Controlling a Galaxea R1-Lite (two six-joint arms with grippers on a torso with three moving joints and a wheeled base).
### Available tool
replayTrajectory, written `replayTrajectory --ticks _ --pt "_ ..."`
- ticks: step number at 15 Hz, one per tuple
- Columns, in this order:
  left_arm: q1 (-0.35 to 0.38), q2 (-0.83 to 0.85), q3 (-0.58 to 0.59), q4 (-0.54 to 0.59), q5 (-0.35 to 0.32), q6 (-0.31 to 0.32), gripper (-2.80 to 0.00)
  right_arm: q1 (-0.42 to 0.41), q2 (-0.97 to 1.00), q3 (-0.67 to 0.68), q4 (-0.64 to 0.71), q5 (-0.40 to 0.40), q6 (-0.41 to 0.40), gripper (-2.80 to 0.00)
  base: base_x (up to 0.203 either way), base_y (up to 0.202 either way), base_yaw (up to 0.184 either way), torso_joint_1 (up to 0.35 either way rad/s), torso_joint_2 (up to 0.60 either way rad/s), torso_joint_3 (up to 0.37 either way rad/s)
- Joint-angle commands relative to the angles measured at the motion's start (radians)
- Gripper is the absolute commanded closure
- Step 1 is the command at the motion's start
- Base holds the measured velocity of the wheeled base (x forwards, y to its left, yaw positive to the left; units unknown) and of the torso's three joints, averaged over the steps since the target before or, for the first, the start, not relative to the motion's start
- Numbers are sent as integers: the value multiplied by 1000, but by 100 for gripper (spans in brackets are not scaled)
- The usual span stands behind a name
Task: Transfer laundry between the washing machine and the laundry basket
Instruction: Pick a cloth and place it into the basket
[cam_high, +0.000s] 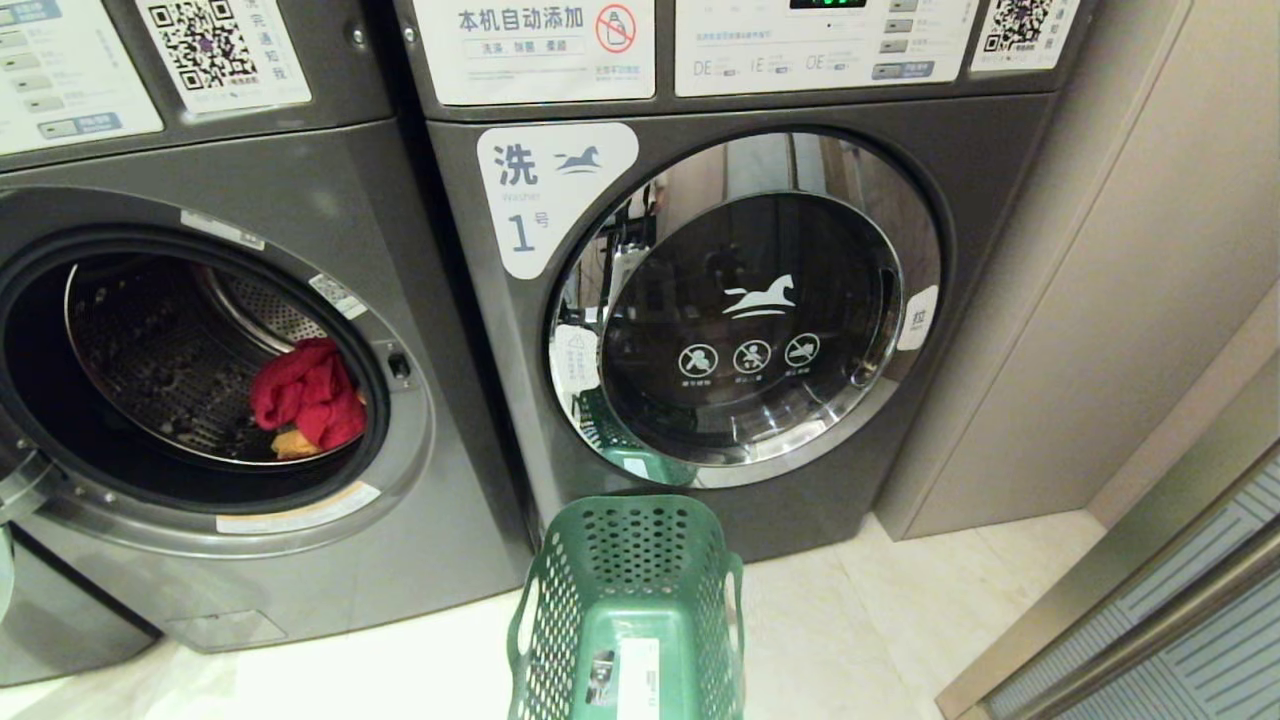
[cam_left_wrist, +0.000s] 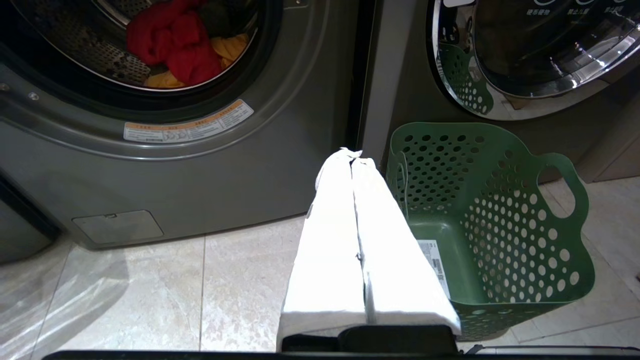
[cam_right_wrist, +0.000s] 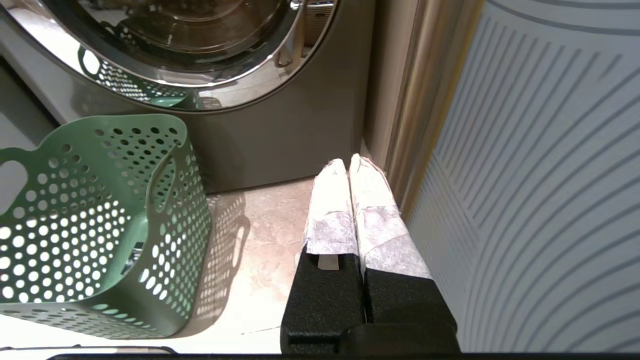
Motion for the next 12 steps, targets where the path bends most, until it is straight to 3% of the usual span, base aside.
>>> replayTrajectory --ticks 1,12 --pt "0 0 6 0 0 0 0 0 2 0 0 0 -1 0 6 85 -3 4 2 5" --pt "0 0 6 0 0 1 0 0 0 0 0 1 0 0 0 192 -2 2 2 1"
